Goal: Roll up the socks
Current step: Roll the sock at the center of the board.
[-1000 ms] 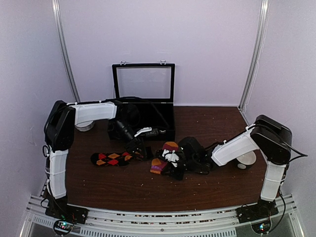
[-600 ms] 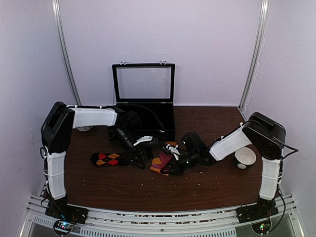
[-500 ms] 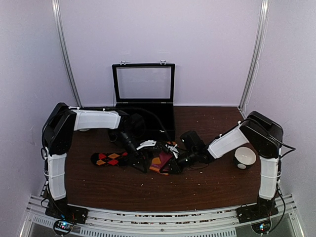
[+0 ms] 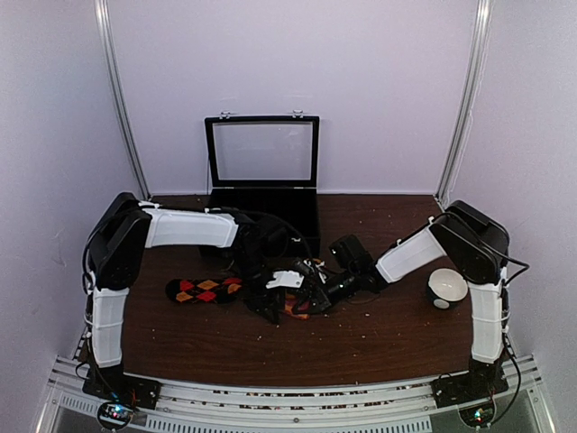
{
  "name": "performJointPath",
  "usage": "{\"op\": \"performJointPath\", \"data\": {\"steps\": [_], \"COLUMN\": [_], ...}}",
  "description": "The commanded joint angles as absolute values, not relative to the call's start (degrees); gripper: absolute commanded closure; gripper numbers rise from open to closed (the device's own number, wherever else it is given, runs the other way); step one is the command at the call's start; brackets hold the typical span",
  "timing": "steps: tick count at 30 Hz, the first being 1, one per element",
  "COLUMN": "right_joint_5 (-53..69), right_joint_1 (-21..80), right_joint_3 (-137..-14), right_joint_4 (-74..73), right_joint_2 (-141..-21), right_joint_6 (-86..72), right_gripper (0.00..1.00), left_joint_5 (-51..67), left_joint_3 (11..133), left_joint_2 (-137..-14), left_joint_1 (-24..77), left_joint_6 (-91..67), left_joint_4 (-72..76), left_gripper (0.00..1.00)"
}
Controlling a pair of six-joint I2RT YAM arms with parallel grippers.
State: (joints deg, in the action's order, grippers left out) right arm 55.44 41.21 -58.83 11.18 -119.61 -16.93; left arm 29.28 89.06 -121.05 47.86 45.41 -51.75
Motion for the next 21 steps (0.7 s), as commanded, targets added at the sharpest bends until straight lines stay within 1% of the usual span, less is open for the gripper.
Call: {"op": "performJointPath", "data": {"steps": [1, 3, 6, 11, 15, 18, 21], "right_joint_5": [42.0, 42.2, 42.4, 42.9, 43.2, 43.1, 43.4], "right_joint_1": [39.5, 39.3, 39.0, 38.7, 38.7, 38.7, 38.7], "right_joint_3": [-55.2, -55.4, -55.5, -55.6, -55.2, -54.9, -54.8], "right_joint_4": [-6.9, -7.9, -9.2, -9.7, -9.9, -9.8, -9.6], "right_joint_2": [-126.8, -126.7, -126.6, -126.4, -126.0, -125.5, -125.4], "right_joint_6": [-17.3, -17.2, -16.9, -16.8, -16.7, -16.8, -17.0], "right_gripper": [1.0, 1.0, 1.0, 1.0, 1.0, 1.0, 1.0], "left_joint_5": [23.8, 21.2, 20.6, 22.4, 23.4, 26.2, 27.7], "left_joint_3": [90.7, 90.1, 90.9, 91.3, 94.0, 95.3, 94.9], "left_joint_2": [-122.0, -122.0, -121.5, -118.6, -118.9, -118.7, -118.4], "left_joint_1": [49.4, 49.9, 50.1, 50.4, 50.5, 50.5, 50.6], "left_joint_6": [47.5, 47.3, 45.9, 44.0, 44.3, 45.1, 44.8], "left_joint_4": [-48.8, -46.9, -46.9, -47.4, -50.4, -53.5, -52.7], "left_gripper": [0.5, 0.5, 0.5, 0.49, 0.49, 0.5, 0.49]}}
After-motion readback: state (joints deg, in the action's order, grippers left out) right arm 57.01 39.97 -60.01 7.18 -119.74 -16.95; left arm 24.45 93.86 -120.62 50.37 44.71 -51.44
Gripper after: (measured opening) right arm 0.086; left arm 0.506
